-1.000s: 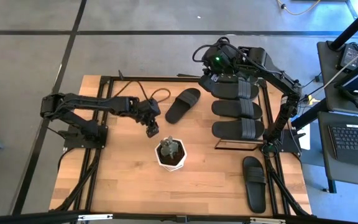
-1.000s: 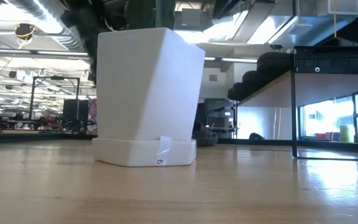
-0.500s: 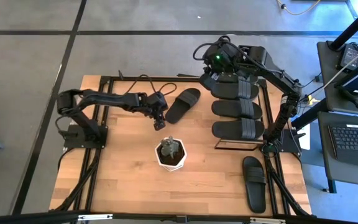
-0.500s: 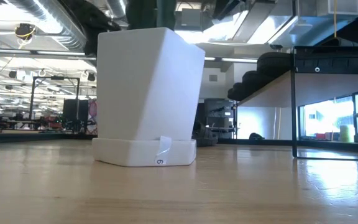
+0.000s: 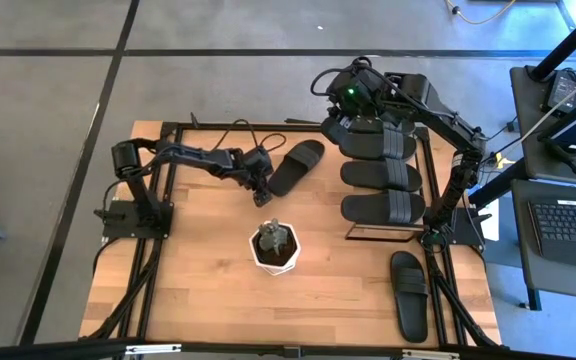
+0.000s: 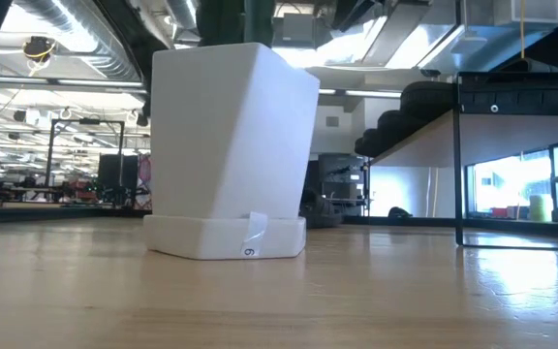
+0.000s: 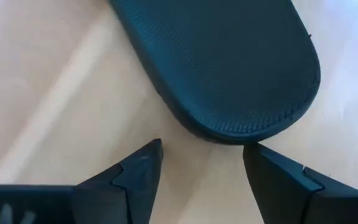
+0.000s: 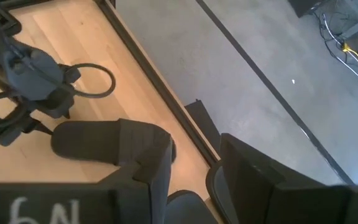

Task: Pick and place slides into the shelf
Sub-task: Put the black slide under the shelf

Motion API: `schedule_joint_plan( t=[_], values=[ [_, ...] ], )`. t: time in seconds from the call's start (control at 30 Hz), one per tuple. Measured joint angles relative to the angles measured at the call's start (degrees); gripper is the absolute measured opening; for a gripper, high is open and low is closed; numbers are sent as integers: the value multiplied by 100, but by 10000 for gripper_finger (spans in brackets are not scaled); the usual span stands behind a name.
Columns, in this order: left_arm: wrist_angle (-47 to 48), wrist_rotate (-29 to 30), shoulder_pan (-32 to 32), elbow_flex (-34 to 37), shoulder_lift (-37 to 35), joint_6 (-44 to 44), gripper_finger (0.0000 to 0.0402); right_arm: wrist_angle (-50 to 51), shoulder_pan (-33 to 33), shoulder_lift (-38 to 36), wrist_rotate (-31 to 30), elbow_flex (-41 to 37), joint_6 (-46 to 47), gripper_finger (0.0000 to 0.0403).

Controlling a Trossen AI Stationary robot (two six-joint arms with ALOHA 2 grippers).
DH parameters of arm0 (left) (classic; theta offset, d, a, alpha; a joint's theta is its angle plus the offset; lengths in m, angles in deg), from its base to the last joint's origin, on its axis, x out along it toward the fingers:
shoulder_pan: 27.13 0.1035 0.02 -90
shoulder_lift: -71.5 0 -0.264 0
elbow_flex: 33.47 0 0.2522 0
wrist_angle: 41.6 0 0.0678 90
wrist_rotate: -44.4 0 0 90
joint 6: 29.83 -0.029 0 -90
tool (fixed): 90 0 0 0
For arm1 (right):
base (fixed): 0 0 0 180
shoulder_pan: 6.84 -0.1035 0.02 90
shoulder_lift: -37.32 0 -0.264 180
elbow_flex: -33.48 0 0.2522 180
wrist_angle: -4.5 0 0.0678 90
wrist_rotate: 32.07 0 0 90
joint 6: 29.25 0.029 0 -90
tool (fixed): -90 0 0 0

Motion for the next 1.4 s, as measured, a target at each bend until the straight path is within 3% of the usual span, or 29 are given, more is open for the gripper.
schedule_joint_plan(
  t=[0.37, 0.9, 1.03, 1.2, 1.4],
  values=[
    [-354, 292, 434, -93, -2, 513, 218, 0, 0, 0, 2, 0, -1, 139],
    [-402, 266, 1059, -866, -4, 835, 218, 20, 0, 0, 2, 0, -22, 139],
    [-71, -271, 1259, -946, -4, 672, 218, 93, 0, 0, 2, 0, -23, 139],
    [380, -1677, 1269, -1023, -7, 556, 218, 359, 0, 0, 0, 0, -28, 139],
    [410, -1769, 940, -1023, -7, 403, 218, 483, 0, -2, 0, 0, -33, 139]
  ],
)
